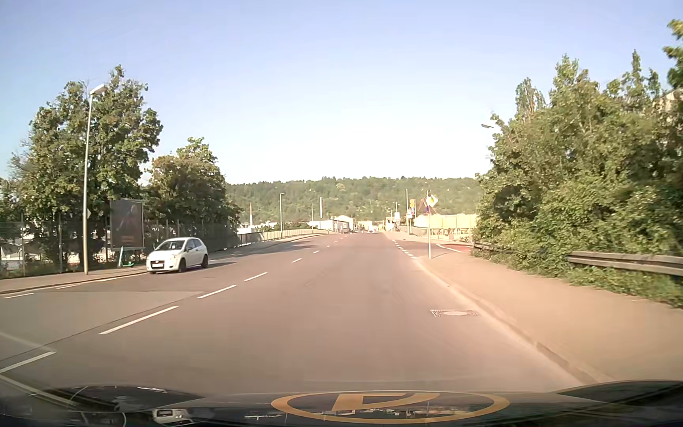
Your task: Follow the waypoints while adhering to traffic rules and regulations
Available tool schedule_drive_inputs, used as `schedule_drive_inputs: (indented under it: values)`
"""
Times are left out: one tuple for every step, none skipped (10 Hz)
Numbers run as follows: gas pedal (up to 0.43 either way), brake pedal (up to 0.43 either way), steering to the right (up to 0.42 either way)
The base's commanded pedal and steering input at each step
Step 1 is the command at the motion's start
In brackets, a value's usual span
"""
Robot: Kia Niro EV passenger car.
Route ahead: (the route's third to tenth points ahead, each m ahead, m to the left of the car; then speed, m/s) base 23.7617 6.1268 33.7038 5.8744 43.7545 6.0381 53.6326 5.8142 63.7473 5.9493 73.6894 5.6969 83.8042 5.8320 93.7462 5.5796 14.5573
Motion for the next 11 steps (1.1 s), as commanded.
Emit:
schedule_drive_inputs:
  values:
    - [0.13, 0.0, 0.004]
    - [0.13, 0.0, 0.001]
    - [0.13, 0.0, 0.0]
    - [0.13, 0.0, 0.0]
    - [0.13, 0.0, 0.0]
    - [0.13, 0.0, 0.0]
    - [0.13, 0.0, 0.0]
    - [0.13, 0.0, 0.0]
    - [0.13, 0.0, 0.001]
    - [0.13, 0.0, 0.0]
    - [0.13, 0.0, 0.0]
